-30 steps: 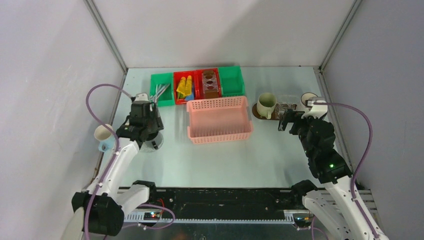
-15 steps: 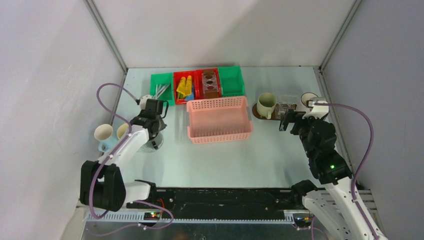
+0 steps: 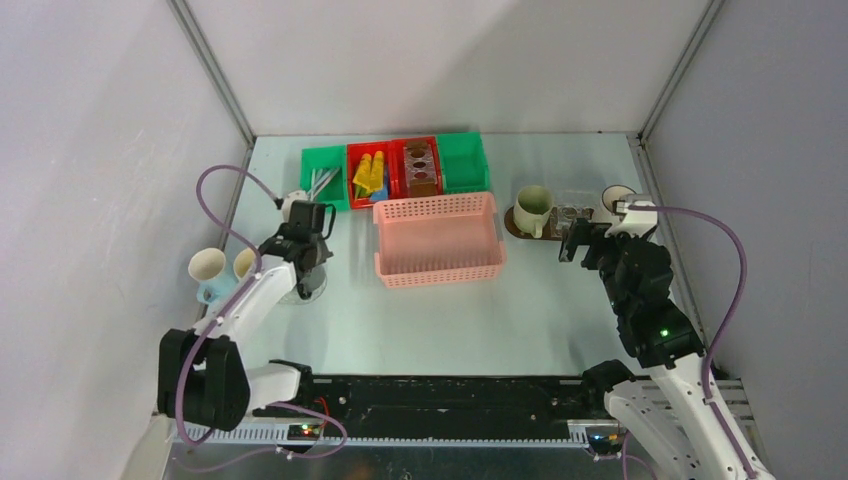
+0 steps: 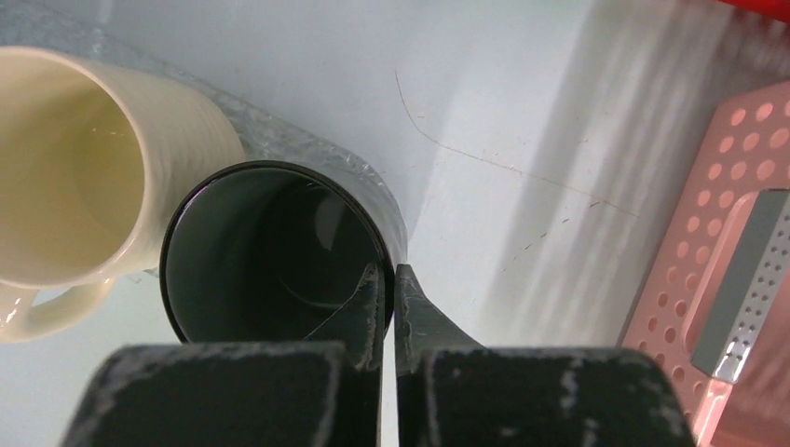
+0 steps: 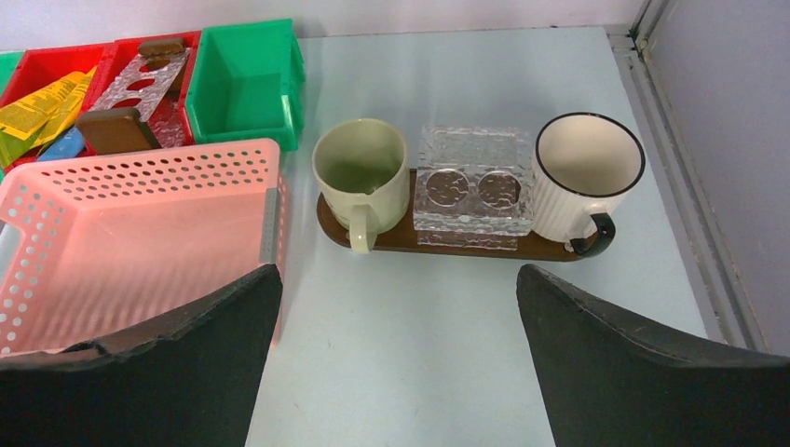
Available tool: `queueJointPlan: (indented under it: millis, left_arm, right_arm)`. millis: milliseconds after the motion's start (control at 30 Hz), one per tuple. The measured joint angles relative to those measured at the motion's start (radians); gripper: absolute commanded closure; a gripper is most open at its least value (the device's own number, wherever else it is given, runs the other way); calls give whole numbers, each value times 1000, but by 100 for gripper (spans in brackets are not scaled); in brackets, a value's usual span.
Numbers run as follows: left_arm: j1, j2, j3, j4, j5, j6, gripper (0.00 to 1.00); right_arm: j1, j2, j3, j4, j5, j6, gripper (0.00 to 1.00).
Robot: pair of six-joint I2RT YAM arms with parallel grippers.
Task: Prepare toiletry sets of a toothbrush and toothpaste on the tray
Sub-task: Adjust the cup on the tray.
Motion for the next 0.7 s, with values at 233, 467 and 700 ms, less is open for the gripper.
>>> queueJointPlan:
  millis: [233, 467, 700]
  left_arm:
    - [0, -57, -33, -3, 29, 74, 100]
    - [0, -70, -43, -16, 39, 137, 100]
    - [0, -70, -43, -21, 43, 173, 100]
  right_arm:
    - [0, 11, 0, 0, -1, 0, 0]
    - [-4, 11, 0, -1, -1, 1, 1]
    - [-5, 14, 0, -2, -1, 2, 1]
